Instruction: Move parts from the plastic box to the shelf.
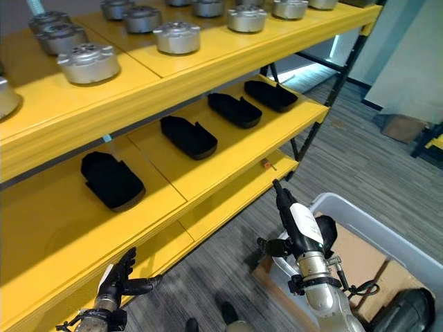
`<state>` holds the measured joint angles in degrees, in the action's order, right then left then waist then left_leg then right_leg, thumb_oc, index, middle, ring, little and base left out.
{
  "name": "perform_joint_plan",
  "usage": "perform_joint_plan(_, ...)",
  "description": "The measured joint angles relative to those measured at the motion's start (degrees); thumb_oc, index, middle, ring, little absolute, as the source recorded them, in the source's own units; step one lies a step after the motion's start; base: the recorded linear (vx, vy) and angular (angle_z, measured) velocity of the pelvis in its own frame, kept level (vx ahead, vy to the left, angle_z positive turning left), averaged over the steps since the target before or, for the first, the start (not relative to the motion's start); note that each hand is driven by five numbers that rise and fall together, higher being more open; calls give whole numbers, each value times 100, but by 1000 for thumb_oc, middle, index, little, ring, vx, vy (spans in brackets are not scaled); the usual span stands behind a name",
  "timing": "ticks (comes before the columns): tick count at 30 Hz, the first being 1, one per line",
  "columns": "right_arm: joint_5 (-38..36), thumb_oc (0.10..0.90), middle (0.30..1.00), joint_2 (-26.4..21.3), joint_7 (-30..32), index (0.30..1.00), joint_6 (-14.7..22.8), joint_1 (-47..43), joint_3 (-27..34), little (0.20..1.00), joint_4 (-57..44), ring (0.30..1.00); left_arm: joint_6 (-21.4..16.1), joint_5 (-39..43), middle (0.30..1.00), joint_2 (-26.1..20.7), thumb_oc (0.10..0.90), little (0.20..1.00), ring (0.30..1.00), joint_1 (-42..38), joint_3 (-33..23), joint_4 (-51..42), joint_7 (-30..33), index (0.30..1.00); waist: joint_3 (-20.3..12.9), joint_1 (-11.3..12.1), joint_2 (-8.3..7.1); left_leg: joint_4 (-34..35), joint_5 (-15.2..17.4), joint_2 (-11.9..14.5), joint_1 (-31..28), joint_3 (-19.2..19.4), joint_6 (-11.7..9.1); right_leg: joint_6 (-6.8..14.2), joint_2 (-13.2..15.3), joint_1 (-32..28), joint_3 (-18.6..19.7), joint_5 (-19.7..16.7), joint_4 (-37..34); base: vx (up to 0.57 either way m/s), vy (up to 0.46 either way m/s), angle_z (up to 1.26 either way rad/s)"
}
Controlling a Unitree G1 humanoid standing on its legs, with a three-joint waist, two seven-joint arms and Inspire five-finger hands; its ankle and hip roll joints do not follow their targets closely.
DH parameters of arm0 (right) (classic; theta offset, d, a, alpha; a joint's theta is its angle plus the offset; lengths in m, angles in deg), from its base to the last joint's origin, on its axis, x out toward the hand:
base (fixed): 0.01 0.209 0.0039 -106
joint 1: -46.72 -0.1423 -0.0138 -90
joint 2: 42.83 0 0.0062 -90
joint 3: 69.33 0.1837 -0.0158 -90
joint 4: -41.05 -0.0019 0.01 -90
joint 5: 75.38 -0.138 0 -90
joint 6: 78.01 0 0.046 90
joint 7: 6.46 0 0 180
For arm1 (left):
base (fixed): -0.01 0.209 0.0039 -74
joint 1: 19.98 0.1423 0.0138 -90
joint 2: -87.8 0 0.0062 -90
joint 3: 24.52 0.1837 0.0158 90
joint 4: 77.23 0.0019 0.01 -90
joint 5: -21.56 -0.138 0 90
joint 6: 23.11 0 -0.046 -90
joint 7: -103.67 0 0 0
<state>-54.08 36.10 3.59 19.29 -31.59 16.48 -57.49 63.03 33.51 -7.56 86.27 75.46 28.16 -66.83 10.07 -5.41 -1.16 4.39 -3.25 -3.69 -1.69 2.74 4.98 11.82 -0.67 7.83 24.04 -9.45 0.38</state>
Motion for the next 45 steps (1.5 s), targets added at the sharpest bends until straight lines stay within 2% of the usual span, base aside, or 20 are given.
perform_joint_plan(1, 3, 900, 1000, -60, -9, 1000, -12, -176, -115, 1000, 43, 1000, -14, -13, 1000, -73, 900, 1000, 1000, -91, -19, -16, -27, 1000, 113, 108, -60, 6, 15, 50, 11, 385, 14, 27, 47, 132, -429, 21, 88, -249, 7, -167)
perform_joint_plan(2, 9, 900, 1000, -67, -4, 1000, -14, -224, -155, 1000, 47, 1000, -8, -21, 1000, -144, 900, 1000, 1000, -179, -58, 10, -26, 1000, 152, 114, -73, -103, 32, 84, 120, 624, 64, -137, 202, 186, -1012, 212, 259, -190, -7, -183)
perform_joint_plan(3, 16, 900, 1000, -17, 54, 1000, -129, -609, -371, 1000, 278, 1000, -25, -25, 1000, 47, 900, 1000, 1000, -190, -416, -33, -27, 1000, 180, 273, -48, -276, 106, 281, 275, 1217, 99, -915, 821, 285, -3793, 674, 807, -93, -24, -218)
perform_joint_plan(4, 17, 900, 1000, 25, 49, 1000, -192, -917, -582, 1000, 457, 1000, -65, 15, 1000, 169, 900, 1000, 1000, -187, -594, -67, 40, 1000, 218, 609, 65, -348, 161, 481, 247, 1677, 91, -1053, 1347, 159, -5434, 1006, 1246, -28, -61, -249)
perform_joint_plan(5, 20, 900, 1000, -26, 34, 1000, -131, -1023, -647, 1000, 438, 1000, -66, 28, 1000, 223, 900, 1000, 1000, -243, -649, -86, 137, 1000, 271, 769, 177, -412, 266, 620, 275, 1630, 26, -833, 1635, -83, -5594, 1047, 1328, 10, -83, -186)
perform_joint_plan(7, 62, 900, 1000, -30, 27, 1000, -84, -1052, -684, 1000, 337, 1000, -65, 41, 1000, 146, 900, 1000, 1000, -240, -660, -116, 118, 1000, 328, 722, 290, -390, 274, 650, 276, 1676, -69, -377, 1961, -608, -4480, 849, 950, 12, -124, -61)
perform_joint_plan(9, 112, 900, 1000, -30, 22, 1000, -129, -1010, -664, 1000, 340, 1000, -65, 55, 1000, 37, 900, 1000, 1000, -271, -670, -121, 113, 1000, 334, 678, 226, -488, 206, 629, 399, 1634, -186, -147, 2075, -987, -3375, 411, 530, 21, -154, -4)
perform_joint_plan(10, 116, 900, 1000, -44, 21, 1000, -169, -962, -661, 1000, 348, 1000, -60, 72, 1000, -51, 900, 1000, 1000, -300, -666, -117, 104, 1000, 341, 672, 153, -476, 104, 612, 407, 1633, -311, 47, 2134, -1100, -3252, 448, 400, 25, -167, 12)
perform_joint_plan(11, 116, 900, 1000, -74, 21, 1000, -173, -923, -653, 1000, 349, 1000, -58, 75, 1000, -45, 900, 1000, 1000, -277, -672, -138, 111, 1000, 339, 697, 159, -446, -16, 652, 417, 1650, -446, 198, 2076, -1111, -3367, 604, 353, 85, -269, -10)
perform_joint_plan(14, 126, 900, 1000, -216, 13, 1000, -185, -799, -621, 1000, 375, 1000, -47, 74, 1000, 101, 900, 1000, 1000, -108, -686, -195, 112, 1000, 326, 658, 186, -233, -312, 818, 345, 1692, -697, 136, 1821, -1296, -4012, 889, -98, 99, -302, -25)
perform_joint_plan(22, 108, 900, 1000, -498, -13, 1000, -275, -246, -115, 1000, 419, 1000, -1, 75, 1000, 361, 900, 1000, 1000, 126, -559, -196, -18, 1000, 224, 237, 214, -87, -535, 1663, 282, 1582, -1059, -310, 937, -1202, -3865, 1042, -84, 86, -238, -12)
perform_joint_plan(28, 99, 900, 1000, -540, -9, 1000, -248, -124, -84, 1000, 370, 1000, 6, 75, 1000, 462, 900, 1000, 1000, 191, -548, -188, -25, 1000, 38, 293, 472, -150, -796, 1986, 367, 1553, -1112, -559, 623, -980, -3773, 1196, 195, 58, -232, -10)
perform_joint_plan(30, 101, 900, 1000, -534, -9, 1000, -195, -131, -92, 1000, 370, 1000, 8, 76, 1000, 387, 900, 1000, 1000, 146, -604, -181, -24, 1000, 44, 441, 284, -733, -1158, 2095, 739, 1141, -1143, -798, 615, -684, -3644, 1410, 541, 4, -211, -26)
perform_joint_plan(33, 103, 900, 1000, -613, 2, 1000, -158, -144, -56, 1000, 349, 1000, 9, 78, 1000, 284, 900, 1000, 1000, 91, -515, -162, -37, 1000, 134, 609, 33, -1570, -1416, 2050, 1276, 277, -986, -978, 686, -642, -3509, 1250, 466, 41, 77, -28)
perform_joint_plan(34, 113, 900, 1000, -695, 23, 1000, -159, -87, 94, 1000, 233, 1000, 13, 78, 1000, 292, 900, 1000, 1000, 92, -358, -115, -119, 1000, 142, 539, 16, -1171, -869, 1795, 1451, 118, -1075, -983, 711, -674, -3527, 1114, 176, 80, 172, -10)
perform_joint_plan(38, 146, 900, 1000, -714, 181, 1000, -168, -203, 181, 1000, 230, 1000, -8, 78, 1000, 366, 900, 1000, 1000, -97, -218, 57, -142, 1000, 224, 561, 76, -150, -721, 1291, 1545, -342, -1166, -1028, 667, -446, -3268, 795, -174, 87, 164, -30)
perform_joint_plan(41, 256, 900, 1000, -721, 195, 1000, -163, -366, 161, 1000, 266, 1000, -7, 85, 1000, 399, 900, 1000, 1000, -296, -161, 183, -124, 1000, 417, 534, 205, -74, -660, 1366, 1475, -169, -1059, -837, 588, -429, -3086, 597, -382, 59, 203, -47)
perform_joint_plan(42, 344, 900, 1000, -731, 238, 1000, -164, -400, 180, 1000, 290, 1000, -11, 87, 1000, 403, 900, 1000, 1000, -270, -69, 148, -145, 1000, 473, 504, 375, 6, -729, 1447, 1325, 86, -1138, -688, 489, -418, -2969, 530, -533, 36, 310, -64)
perform_joint_plan(43, 349, 900, 1000, -573, 243, 1000, -233, -498, 136, 1000, 302, 1000, -28, 93, 1000, 235, 900, 1000, 1000, -527, -58, 101, -116, 1000, 686, 412, 93, 17, -727, 1109, 1371, 349, -926, -527, 850, -244, -2837, 452, -514, 34, 308, -58)
perform_joint_plan(45, 351, 900, 1000, -487, 244, 1000, -241, -691, 19, 1000, 297, 1000, -27, 91, 1000, 41, 900, 1000, 1000, -705, -78, 79, -104, 1000, 808, 424, -50, 16, -674, 867, 1381, 596, -770, -412, 1092, -136, -2696, 404, -514, -4, 159, -34)
